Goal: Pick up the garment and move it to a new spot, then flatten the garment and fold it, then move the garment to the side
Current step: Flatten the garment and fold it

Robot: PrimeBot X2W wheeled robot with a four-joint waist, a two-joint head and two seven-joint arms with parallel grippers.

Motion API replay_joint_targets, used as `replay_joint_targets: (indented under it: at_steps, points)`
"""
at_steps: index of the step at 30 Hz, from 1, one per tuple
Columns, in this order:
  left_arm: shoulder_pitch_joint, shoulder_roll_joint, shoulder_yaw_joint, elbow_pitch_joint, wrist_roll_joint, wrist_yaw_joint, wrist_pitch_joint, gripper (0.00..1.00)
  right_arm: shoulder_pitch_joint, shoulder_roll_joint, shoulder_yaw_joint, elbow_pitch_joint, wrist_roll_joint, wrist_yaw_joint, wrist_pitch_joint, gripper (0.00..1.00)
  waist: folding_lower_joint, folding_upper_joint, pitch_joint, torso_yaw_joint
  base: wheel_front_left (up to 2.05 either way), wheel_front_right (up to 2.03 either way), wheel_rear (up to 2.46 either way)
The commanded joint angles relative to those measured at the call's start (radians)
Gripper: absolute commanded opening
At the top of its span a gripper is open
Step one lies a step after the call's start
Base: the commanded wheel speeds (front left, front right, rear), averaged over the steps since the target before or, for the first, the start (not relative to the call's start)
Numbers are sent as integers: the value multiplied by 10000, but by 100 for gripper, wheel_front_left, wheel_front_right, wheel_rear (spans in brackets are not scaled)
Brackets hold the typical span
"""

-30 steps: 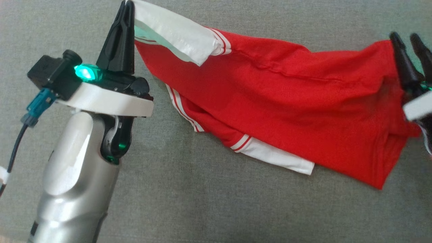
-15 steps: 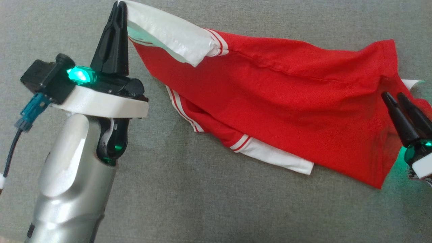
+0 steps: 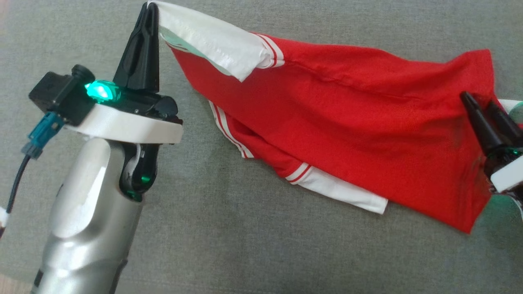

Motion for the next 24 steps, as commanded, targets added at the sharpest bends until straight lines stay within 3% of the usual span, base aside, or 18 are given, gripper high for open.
replay_joint_targets:
  at_steps: [1, 4, 5, 6, 13, 18, 24]
  points:
    - [-293, 339, 319, -298, -42, 25, 20, 0, 152, -281, 73, -120, -51, -7, -8, 51, 0, 0, -40, 43, 0, 0, 0]
    - [-303, 362, 321, -285, -75, 35, 32, 0, 258, -372, 76, -90, -38, -7, -18, 38, 0, 0, -90, 69, 0, 0, 0]
    - [-306, 376, 334, -285, -88, 42, 31, 0, 268, -409, 56, -145, -50, -7, -83, 7, 0, 0, -109, 56, 0, 0, 0]
    - [-301, 394, 349, -279, -104, 46, 28, 0, 270, -444, 40, -204, -59, -7, -158, 0, 0, 0, -145, 29, 0, 0, 0]
    - [-272, 655, 564, -439, -195, 53, -165, 0, 385, -867, -289, -1051, 169, -7, -545, 0, 0, 0, -695, -305, 0, 0, 0]
    - [-396, 1053, 1000, -1354, -662, 29, -7, 0, 523, -1933, -1260, -2315, 565, -7, -588, 0, 0, 0, -1193, -736, 0, 0, 0]
    - [-463, 1508, 1866, -2906, -2036, 93, 882, 0, 630, -3030, -2772, -3755, 986, -7, -408, 0, 0, 0, -1853, -1312, 0, 0, 0]
